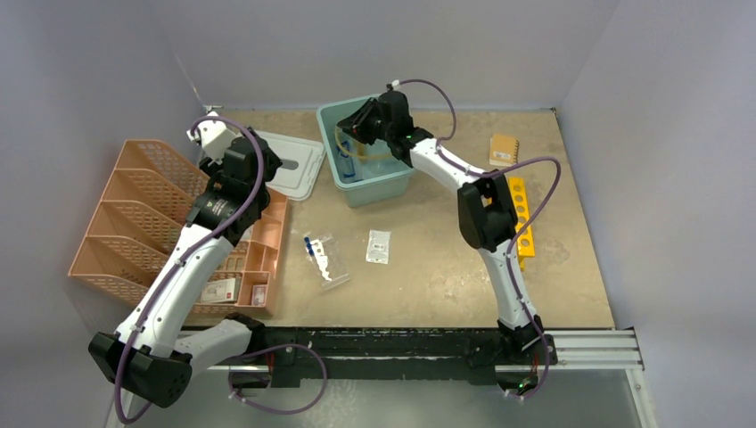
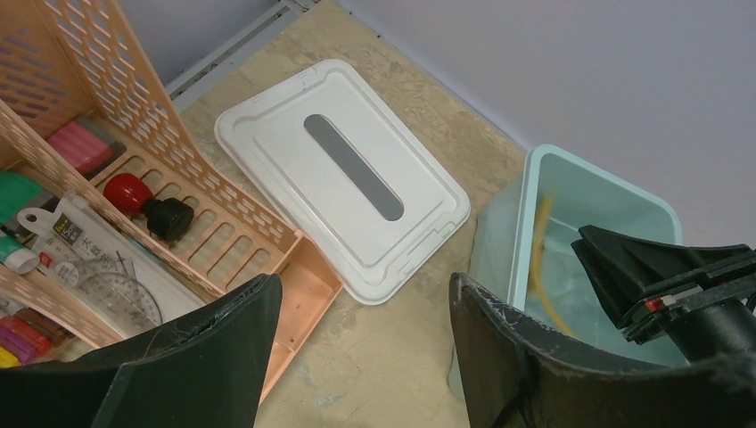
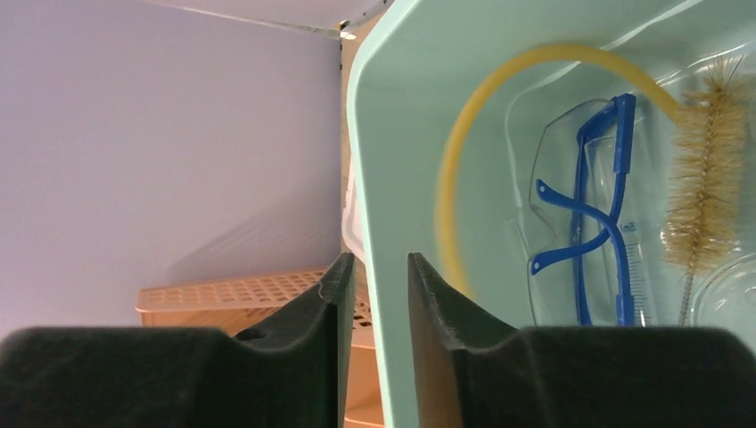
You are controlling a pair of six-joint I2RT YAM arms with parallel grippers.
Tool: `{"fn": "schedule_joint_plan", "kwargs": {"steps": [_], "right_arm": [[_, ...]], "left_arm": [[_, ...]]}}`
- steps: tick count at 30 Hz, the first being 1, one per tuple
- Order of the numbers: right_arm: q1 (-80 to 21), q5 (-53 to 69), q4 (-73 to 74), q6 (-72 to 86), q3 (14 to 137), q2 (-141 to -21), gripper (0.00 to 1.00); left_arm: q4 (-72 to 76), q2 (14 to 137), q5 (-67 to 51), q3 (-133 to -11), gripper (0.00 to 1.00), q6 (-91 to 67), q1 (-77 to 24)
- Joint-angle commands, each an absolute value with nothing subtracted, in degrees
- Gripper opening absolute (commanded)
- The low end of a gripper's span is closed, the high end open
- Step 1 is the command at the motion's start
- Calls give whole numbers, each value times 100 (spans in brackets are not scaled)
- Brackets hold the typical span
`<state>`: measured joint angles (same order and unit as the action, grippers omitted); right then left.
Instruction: Organize the chemistry lab equipment
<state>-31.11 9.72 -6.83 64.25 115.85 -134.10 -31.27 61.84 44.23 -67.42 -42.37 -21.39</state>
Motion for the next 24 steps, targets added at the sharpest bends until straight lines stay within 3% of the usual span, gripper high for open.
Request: {"fn": "schedule_joint_plan", "kwargs": {"steps": [1, 7, 16, 24], "right_arm": [[-3133, 798, -1013, 6172, 11599, -13266, 36], [-3130, 761, -705, 5453, 11722, -13026, 46], [-3136, 1023, 42, 3560, 11646, -12031, 47], [-3175, 542, 827, 1977, 9572, -10231, 48]], "left_arm": [[-3076, 6051, 4536, -7028, 68, -4203, -2095], [-3059, 6086, 4487, -7018, 69, -4209, -2100], [-2962, 6108, 4268, -6908, 69, -4220, -2092], [-2439, 6027, 3459, -6564, 69, -4185, -2099]]}}
